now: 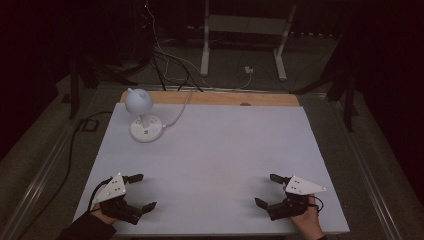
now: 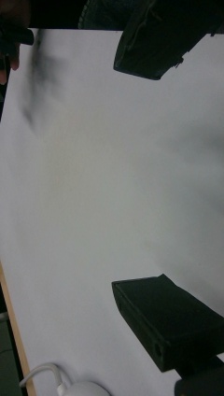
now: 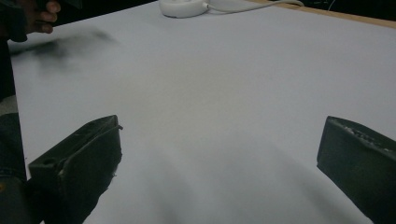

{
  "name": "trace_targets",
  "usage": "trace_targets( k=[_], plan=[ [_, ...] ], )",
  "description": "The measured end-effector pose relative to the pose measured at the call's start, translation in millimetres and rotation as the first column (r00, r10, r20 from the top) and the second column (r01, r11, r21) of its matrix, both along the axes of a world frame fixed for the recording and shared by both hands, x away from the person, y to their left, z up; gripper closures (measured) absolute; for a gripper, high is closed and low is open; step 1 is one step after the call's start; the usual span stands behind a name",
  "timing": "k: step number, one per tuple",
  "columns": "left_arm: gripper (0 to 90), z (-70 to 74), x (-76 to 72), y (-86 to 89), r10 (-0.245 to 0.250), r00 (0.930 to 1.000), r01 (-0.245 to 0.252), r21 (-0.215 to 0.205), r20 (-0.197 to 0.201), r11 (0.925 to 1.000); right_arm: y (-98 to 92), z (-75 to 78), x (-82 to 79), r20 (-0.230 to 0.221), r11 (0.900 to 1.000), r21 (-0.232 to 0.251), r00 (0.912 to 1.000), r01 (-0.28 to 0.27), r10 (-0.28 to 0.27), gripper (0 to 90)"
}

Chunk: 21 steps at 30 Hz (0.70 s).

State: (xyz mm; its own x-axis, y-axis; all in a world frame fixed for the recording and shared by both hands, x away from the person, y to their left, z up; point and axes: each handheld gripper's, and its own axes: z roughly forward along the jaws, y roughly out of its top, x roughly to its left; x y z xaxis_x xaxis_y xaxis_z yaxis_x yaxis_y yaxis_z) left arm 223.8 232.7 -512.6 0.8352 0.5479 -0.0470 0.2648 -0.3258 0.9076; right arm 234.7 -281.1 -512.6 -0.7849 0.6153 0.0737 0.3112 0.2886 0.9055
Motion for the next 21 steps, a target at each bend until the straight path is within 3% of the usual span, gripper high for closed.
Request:
trace_targets(
  k=[10,17,21],
  plan=[
    [0.1,-0.2,0.0,-0.3,-0.005,1.0,0.005,0.004,-0.004,1.0,0.1,-0.2,-0.9,0.009,1.0,0.008,1.0,0.001,-0.001,0.0],
    [0.1,-0.5,-0.1,-0.5,-0.003,0.9999,0.003,0.005,-0.012,1.0,1.8,-3.6,-2.2,0.045,0.999,0.018,0.9984,0.034,-0.034,0.0],
    [0.1,-0.8,0.1,-0.7,-0.006,0.9999,0.006,0.012,-0.013,0.9999,1.2,-3.4,-0.9,0.045,0.999,-0.002,0.9982,0.039,-0.039,0.0]
  ],
)
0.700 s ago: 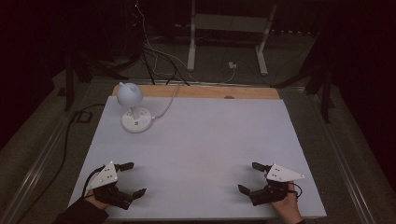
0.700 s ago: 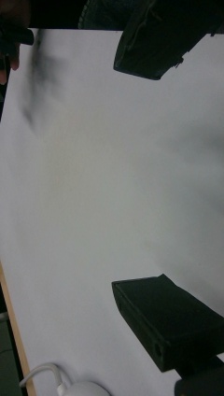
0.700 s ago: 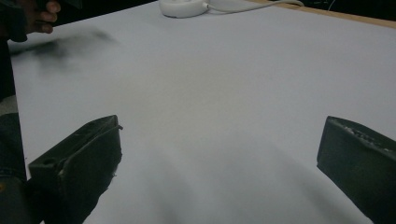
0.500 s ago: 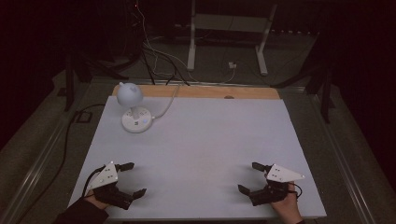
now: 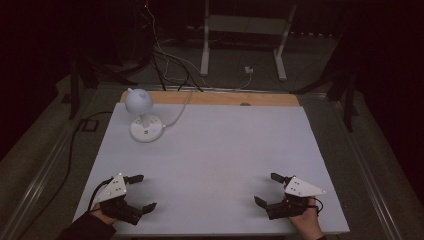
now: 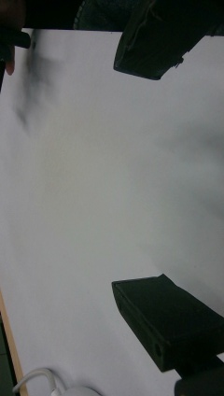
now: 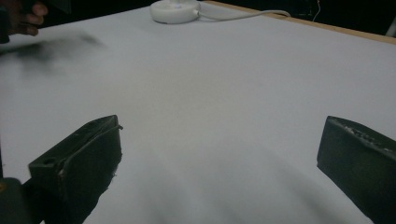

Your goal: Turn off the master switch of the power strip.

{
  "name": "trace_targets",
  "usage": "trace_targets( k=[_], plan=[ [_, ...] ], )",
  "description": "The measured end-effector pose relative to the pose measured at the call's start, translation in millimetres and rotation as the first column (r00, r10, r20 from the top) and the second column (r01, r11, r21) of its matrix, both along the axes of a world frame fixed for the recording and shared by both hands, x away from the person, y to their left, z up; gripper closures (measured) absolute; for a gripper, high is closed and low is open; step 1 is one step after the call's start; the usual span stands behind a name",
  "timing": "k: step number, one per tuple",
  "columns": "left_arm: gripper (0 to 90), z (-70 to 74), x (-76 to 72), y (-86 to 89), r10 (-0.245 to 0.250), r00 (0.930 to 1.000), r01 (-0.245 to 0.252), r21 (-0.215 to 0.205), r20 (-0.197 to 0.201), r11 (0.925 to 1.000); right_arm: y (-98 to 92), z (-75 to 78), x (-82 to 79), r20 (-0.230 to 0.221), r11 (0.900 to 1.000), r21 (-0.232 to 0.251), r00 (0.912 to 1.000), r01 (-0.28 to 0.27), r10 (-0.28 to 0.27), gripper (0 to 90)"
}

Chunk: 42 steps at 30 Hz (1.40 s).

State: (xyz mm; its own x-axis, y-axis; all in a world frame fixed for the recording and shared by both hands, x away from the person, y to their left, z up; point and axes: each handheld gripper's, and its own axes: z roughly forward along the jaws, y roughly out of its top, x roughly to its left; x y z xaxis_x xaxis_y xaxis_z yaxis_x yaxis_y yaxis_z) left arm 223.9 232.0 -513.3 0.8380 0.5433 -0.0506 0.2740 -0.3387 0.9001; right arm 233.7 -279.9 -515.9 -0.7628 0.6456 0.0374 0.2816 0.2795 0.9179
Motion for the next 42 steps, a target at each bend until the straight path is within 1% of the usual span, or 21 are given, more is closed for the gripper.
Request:
trace_targets(
  k=[5,9,13,15,20,21,24,26,31,34,36,38,42],
  plan=[
    [0.1,-0.4,0.2,-0.7,0.003,1.0,-0.003,0.005,-0.006,1.0,-0.3,1.2,0.4,-0.001,1.0,-0.01,1.0,-0.002,0.002,0.0],
    [0.1,-0.8,-0.3,-1.8,-0.001,1.0,0.001,0.021,-0.005,0.9998,1.2,1.4,-0.2,0.001,1.0,-0.019,1.0,-0.006,0.006,0.0],
    [0.1,-1.3,-0.8,-3.7,-0.011,0.9999,0.011,0.036,-0.008,0.9993,2.2,2.9,-1.6,0.01,1.0,-0.012,0.9999,-0.01,0.01,0.0],
    [0.1,-0.6,-1.3,-4.8,-0.015,0.9998,0.016,0.033,-0.011,0.9993,2.0,3.2,-1.7,0.011,1.0,-0.008,0.9999,-0.009,0.009,0.0],
    [0.1,3.2,-3.6,-10.0,-0.041,0.9989,0.042,0.039,-0.021,0.9984,2.4,3.9,-2.4,0.015,1.0,-0.005,0.9998,-0.011,0.011,0.0],
    [0.1,4.1,-3.9,-11.3,-0.049,0.9985,0.05,0.049,-0.023,0.9976,2.7,4.3,-2.6,0.019,1.0,-0.005,0.9998,-0.011,0.011,0.0],
    [0.1,7.4,-4.9,-14.0,-0.064,0.9977,0.065,0.059,-0.022,0.9961,3.5,5.1,-3.5,0.019,1.0,0.002,0.9997,-0.013,0.013,0.0],
    [0.1,10.0,-4.9,-14.9,-0.064,0.9978,0.065,0.053,-0.015,0.9965,3.8,5.6,-3.6,0.021,1.0,0.002,0.9997,-0.014,0.014,0.0],
    [0.1,14.8,-3.6,-17.2,-0.074,0.997,0.075,0.043,-0.024,0.9962,4.2,6.3,-3.6,0.021,1.0,0.01,0.9997,-0.015,0.015,0.0],
    [0.1,17.8,-2.3,-18.7,-0.083,0.9962,0.084,0.047,-0.027,0.9953,4.2,7.1,-3.9,0.026,1.0,0.014,0.9996,-0.015,0.014,0.0],
    [0.1,20.4,-1.2,-19.0,-0.086,0.9958,0.087,0.042,-0.031,0.9953,4.2,7.4,-4.3,0.028,1.0,0.016,0.9995,-0.012,0.012,0.0],
    [0.1,23.4,0.1,-19.3,-0.089,0.9953,0.09,0.028,-0.039,0.9956,4.3,7.7,-4.5,0.031,1.0,0.017,0.9995,-0.011,0.01,0.0],
    [0.1,30.0,3.3,-20.6,-0.096,0.9948,0.097,0.025,-0.034,0.995,4.5,8.4,-4.7,0.037,1.0,0.021,0.9993,-0.009,0.008,0.0]
  ],
)
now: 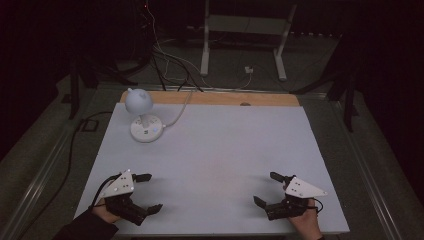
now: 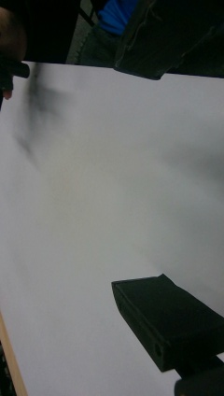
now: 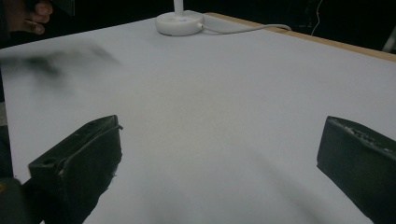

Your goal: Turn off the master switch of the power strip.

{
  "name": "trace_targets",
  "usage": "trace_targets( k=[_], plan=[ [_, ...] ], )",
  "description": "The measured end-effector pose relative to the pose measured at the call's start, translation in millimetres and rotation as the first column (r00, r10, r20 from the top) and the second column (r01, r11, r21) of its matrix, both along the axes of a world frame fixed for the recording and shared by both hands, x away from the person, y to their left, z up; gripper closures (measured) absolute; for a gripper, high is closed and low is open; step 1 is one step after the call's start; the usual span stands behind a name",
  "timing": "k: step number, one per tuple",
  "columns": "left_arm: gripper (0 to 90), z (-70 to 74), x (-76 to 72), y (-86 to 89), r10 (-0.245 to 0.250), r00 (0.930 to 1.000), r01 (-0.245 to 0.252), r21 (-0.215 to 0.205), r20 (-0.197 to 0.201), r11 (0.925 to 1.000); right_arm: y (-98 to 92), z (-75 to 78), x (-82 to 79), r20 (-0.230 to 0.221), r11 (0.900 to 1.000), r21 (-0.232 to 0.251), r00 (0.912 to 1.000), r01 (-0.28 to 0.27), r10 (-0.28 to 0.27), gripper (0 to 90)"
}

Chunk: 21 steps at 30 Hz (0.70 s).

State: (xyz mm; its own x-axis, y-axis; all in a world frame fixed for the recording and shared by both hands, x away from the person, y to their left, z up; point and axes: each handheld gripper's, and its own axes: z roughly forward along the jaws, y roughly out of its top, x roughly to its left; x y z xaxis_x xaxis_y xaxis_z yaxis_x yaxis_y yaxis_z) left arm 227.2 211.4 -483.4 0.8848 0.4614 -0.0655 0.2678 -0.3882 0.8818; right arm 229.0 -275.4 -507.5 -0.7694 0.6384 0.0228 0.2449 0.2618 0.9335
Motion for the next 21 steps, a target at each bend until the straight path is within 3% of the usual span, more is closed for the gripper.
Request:
trace_targets(
  k=[11,21],
  plan=[
    [0.1,13.6,14.9,-5.1,0.012,0.9998,-0.012,-0.004,0.013,0.9999,-0.1,1.2,-1.1,0.006,1.0,0.007,1.0,0.001,-0.001,0.0],
    [0.2,22.4,30.3,-5.9,0.056,0.9982,-0.056,-0.016,0.02,0.9983,0.0,1.4,-1.3,0.003,1.0,0.012,1.0,-0.001,0.001,0.0]
  ],
)
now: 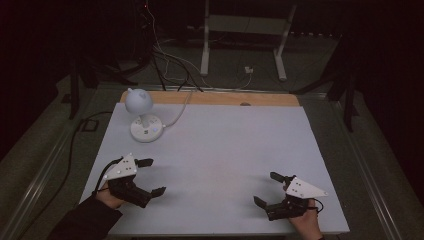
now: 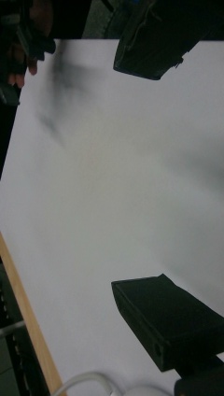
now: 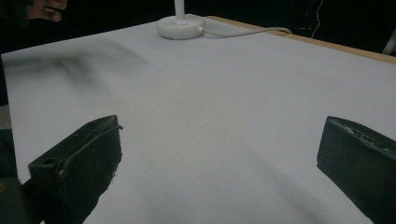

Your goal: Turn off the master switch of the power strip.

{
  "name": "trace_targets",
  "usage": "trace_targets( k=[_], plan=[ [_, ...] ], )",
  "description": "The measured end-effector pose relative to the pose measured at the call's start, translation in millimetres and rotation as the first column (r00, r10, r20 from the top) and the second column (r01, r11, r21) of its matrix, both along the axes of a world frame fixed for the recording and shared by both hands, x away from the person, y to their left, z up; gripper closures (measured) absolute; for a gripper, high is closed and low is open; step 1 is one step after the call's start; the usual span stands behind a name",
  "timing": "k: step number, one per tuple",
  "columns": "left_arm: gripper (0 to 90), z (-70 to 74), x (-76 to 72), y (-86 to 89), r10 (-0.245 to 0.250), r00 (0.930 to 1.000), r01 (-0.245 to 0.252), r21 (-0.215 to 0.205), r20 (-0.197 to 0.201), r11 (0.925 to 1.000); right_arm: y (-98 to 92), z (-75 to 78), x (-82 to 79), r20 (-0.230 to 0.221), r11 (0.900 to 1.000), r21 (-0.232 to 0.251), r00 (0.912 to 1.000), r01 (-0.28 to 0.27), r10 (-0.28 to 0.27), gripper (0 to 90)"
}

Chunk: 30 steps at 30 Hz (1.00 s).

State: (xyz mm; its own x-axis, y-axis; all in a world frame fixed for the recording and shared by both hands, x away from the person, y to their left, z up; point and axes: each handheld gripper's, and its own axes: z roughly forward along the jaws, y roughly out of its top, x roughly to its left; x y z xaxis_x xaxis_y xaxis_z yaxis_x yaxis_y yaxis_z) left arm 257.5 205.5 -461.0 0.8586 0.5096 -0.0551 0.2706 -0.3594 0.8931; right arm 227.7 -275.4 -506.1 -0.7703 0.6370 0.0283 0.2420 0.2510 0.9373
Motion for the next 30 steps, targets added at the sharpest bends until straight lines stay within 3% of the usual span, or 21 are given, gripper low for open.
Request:
trace_targets(
  k=[5,7,14,23,30],
  plan=[
    [0.2,5.2,9.1,-0.8,0.027,0.9996,-0.027,-0.006,0.004,0.9996,0.1,-0.1,0.1,-0.002,1.0,0.003,1.0,0.0,0.0,0.0],
    [0.1,7.9,14.4,-0.9,0.05,0.9987,-0.05,0.011,-0.009,0.9987,0.1,-0.2,0.2,-0.005,1.0,0.005,1.0,0.002,-0.001,0.0],
    [0.1,14.1,33.8,0.9,0.145,0.9894,-0.145,-0.021,0.01,0.9892,1.6,-1.4,0.9,-0.017,1.0,0.006,0.9998,-0.005,0.005,0.0],
    [0.2,12.4,58.6,-2.7,0.199,0.9799,-0.199,0.005,0.014,0.98,1.1,-0.9,0.7,-0.023,1.0,0.017,0.9997,-0.006,0.006,0.0],
    [0.1,8.7,75.3,-1.5,0.268,0.9635,-0.267,0.01,-0.011,0.9635,0.3,-0.4,0.6,-0.02,1.0,0.021,0.9998,-0.004,0.005,0.0]
  ],
)
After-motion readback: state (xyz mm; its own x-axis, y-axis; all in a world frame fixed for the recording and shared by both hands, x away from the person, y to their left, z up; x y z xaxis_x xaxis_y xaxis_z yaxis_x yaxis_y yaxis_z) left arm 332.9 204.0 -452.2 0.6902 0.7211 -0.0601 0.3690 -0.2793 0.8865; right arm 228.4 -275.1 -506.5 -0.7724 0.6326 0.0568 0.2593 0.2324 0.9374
